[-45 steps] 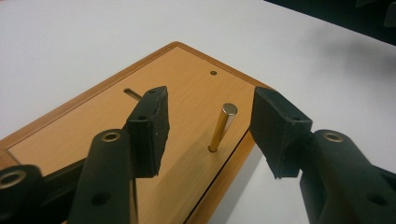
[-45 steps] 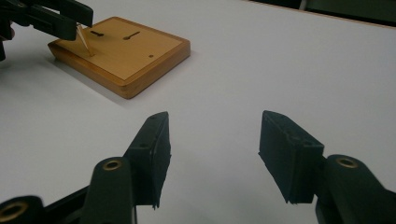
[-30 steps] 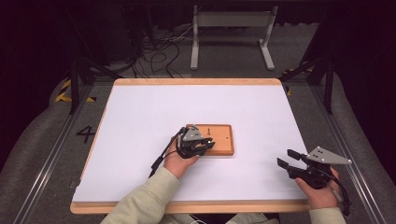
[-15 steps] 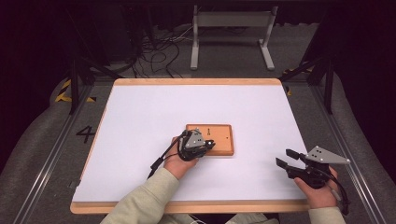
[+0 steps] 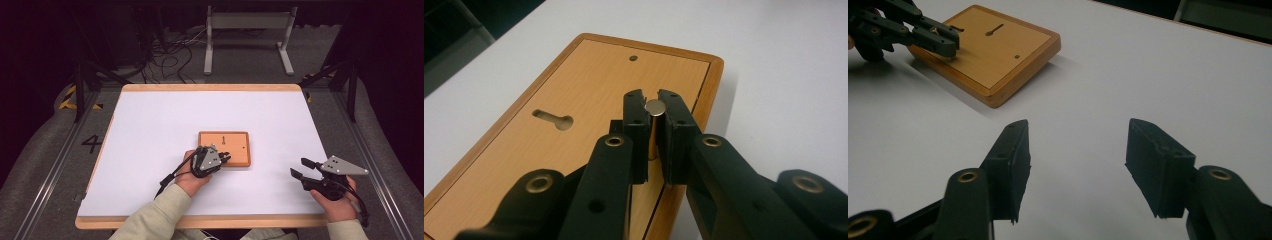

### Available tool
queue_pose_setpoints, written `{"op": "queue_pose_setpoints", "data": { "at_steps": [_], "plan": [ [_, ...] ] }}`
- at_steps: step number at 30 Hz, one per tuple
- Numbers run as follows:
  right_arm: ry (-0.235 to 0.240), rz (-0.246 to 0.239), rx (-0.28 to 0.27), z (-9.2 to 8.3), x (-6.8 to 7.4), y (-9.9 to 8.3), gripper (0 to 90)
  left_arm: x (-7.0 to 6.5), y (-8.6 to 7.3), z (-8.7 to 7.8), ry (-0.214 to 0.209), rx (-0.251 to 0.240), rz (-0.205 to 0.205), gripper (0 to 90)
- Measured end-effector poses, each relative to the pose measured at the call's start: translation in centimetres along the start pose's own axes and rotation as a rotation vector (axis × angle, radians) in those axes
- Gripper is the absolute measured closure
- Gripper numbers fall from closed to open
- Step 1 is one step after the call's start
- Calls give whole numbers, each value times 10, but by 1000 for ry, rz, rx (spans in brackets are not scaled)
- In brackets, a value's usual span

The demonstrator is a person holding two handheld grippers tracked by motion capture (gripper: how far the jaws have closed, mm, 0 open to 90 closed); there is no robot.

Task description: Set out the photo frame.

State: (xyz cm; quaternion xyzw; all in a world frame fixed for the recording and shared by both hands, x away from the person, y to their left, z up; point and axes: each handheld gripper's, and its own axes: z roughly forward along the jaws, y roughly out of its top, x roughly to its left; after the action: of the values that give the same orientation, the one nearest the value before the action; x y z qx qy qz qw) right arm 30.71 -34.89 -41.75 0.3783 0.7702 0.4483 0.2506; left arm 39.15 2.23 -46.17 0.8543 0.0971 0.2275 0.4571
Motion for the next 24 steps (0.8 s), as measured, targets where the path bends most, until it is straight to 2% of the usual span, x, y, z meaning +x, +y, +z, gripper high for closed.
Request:
{"op": "queue_pose_setpoints", "data": {
  "at_steps": [1,5,7,8,11,18,20,24],
  "plan": [
    [1,-2,0,0,0,0,435,-1,1,0,7,-2,37,834],
    [8,-8,1,3,1,2,435,-6,1,-3,30,8,116,834],
    [11,-15,0,4,2,4,436,-9,1,-4,36,8,141,835],
    [11,-15,0,4,2,4,436,-9,1,-4,36,8,141,835],
    [19,-24,2,7,4,6,436,-11,1,-5,48,10,187,835],
    [41,-40,2,9,10,14,431,-17,0,-6,69,19,235,836],
    [46,-46,6,10,12,17,425,-18,1,-7,82,26,262,836],
    [53,-49,14,12,13,19,419,-20,0,-7,80,26,268,836]
  ]
}}
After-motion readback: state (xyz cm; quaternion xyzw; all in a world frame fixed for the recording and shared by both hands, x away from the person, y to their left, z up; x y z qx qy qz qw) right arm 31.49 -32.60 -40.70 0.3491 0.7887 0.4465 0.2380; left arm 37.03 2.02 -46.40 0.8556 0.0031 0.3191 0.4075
